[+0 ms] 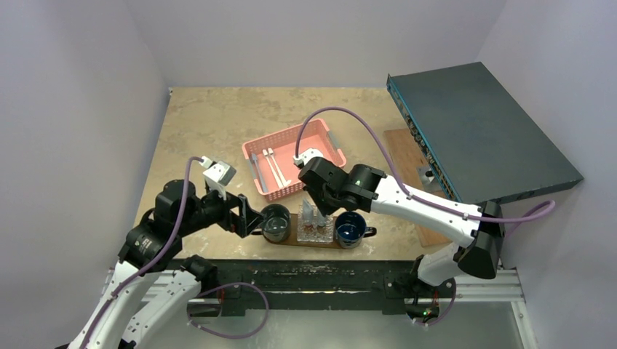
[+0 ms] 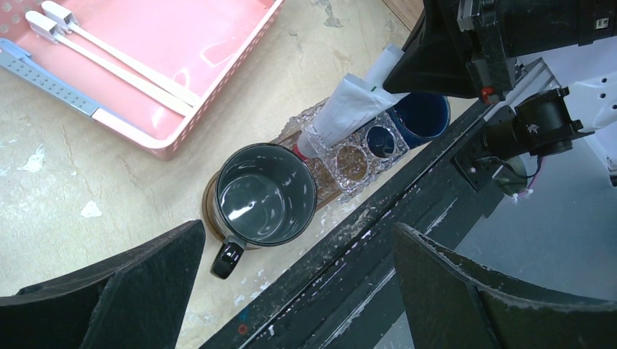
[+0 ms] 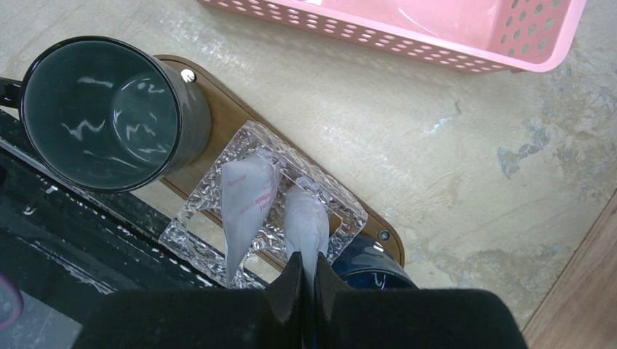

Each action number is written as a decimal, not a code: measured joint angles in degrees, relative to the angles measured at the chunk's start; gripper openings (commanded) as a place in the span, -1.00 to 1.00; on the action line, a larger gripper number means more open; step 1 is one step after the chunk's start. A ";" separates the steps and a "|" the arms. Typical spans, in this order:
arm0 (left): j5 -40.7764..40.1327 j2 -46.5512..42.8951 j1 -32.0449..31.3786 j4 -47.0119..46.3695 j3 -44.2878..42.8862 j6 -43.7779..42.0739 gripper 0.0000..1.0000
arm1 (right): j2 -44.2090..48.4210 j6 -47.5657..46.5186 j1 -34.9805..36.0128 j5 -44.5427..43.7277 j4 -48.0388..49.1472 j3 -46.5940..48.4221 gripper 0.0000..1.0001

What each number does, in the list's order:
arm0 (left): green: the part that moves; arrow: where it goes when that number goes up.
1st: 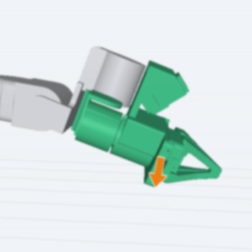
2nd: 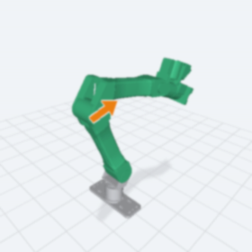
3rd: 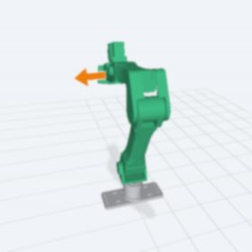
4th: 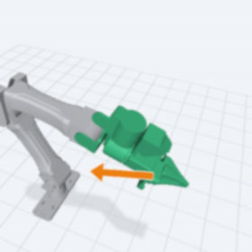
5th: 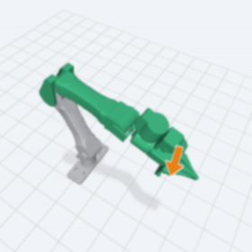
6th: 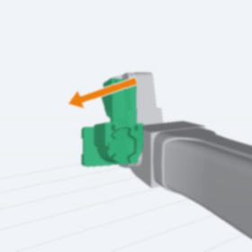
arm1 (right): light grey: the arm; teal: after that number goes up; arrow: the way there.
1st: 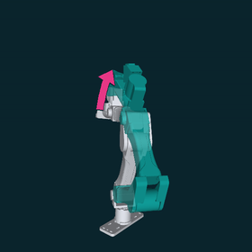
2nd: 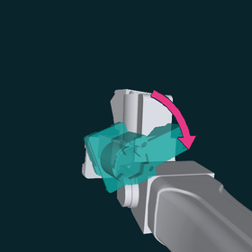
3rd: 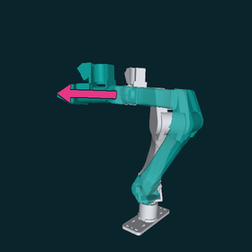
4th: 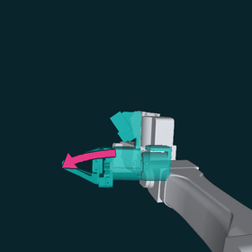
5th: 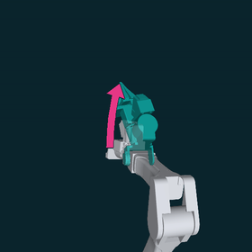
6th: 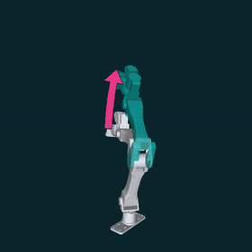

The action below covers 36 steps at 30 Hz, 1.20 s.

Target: Prepare toiletry sets of a toothbrush and toothpaste on the tray

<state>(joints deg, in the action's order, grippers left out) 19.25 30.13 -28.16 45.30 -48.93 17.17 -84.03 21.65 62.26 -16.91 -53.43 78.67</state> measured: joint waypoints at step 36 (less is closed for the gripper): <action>-2.93 1.68 0.00 0.17 0.00 -0.02 1.00 | -19.23 -6.16 -2.99 -3.08 2.14 29.57 -0.03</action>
<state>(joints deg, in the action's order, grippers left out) 16.32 31.81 -28.16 45.47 -48.93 17.15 -103.26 15.49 59.27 -19.99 -51.29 108.25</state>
